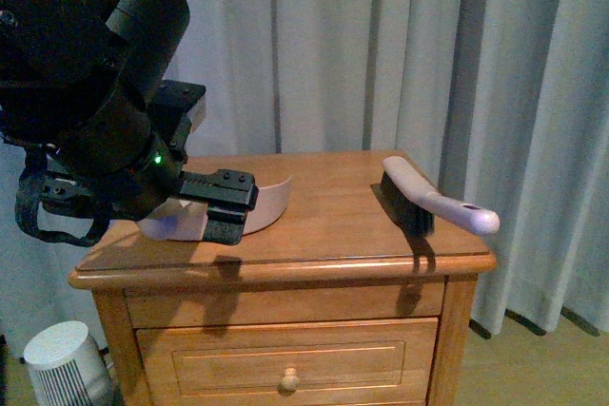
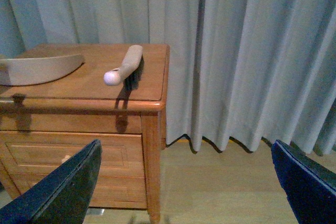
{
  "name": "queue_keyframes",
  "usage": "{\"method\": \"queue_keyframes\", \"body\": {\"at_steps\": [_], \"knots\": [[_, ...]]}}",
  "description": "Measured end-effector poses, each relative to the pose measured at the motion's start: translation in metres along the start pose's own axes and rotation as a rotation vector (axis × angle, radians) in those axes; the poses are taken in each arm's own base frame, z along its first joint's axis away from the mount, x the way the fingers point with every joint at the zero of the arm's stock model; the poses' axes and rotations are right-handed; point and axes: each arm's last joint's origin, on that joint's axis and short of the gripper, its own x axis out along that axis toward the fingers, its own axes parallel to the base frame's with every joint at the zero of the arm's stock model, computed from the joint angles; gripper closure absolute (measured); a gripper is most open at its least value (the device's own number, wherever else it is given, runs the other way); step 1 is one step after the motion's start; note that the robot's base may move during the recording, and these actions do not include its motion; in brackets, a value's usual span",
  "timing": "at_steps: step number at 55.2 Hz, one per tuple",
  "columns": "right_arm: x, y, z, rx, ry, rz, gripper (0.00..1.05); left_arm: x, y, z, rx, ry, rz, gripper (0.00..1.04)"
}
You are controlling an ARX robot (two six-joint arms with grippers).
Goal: Clean up trash
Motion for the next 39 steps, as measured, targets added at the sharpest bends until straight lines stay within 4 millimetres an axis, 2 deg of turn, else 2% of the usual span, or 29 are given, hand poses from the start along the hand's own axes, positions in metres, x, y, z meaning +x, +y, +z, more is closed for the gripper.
{"method": "queue_keyframes", "body": {"at_steps": [10,26,31,35,39], "knots": [[0.0,0.0,0.0,0.0,0.0,0.0,0.07,0.012,-0.002,-0.005,0.009,0.013,0.001,0.08],[0.0,0.0,0.0,0.0,0.0,0.0,0.07,0.015,0.0,-0.004,0.035,0.002,0.022,0.09],[0.0,0.0,0.0,0.0,0.0,0.0,0.07,0.015,0.001,-0.003,0.043,-0.006,0.037,0.24],[0.0,0.0,0.0,0.0,0.0,0.0,0.07,0.015,0.002,-0.003,0.05,-0.006,0.041,0.42],[0.0,0.0,0.0,0.0,0.0,0.0,0.07,0.015,0.002,-0.003,0.052,-0.006,0.042,0.53]]}}
